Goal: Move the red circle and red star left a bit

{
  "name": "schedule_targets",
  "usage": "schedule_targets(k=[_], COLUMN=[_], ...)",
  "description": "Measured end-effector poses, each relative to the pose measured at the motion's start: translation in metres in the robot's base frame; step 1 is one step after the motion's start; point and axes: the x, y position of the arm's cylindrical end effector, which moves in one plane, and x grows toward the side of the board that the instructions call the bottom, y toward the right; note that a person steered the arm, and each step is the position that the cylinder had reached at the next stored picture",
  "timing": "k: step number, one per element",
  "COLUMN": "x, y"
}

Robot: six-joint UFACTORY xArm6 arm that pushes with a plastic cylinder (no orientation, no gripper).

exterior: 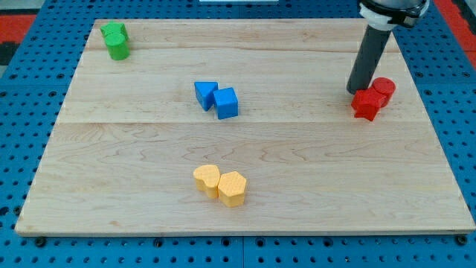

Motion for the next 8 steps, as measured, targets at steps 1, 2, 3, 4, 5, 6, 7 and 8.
schedule_targets(k=[1,2,3,4,5,6,7,8], x=[-0.041,-0.058,-0.046,-0.014,0.005,0.016,0.02,0.02], y=[0.0,0.064,0.151,0.158,0.11,0.051,0.018,0.008])
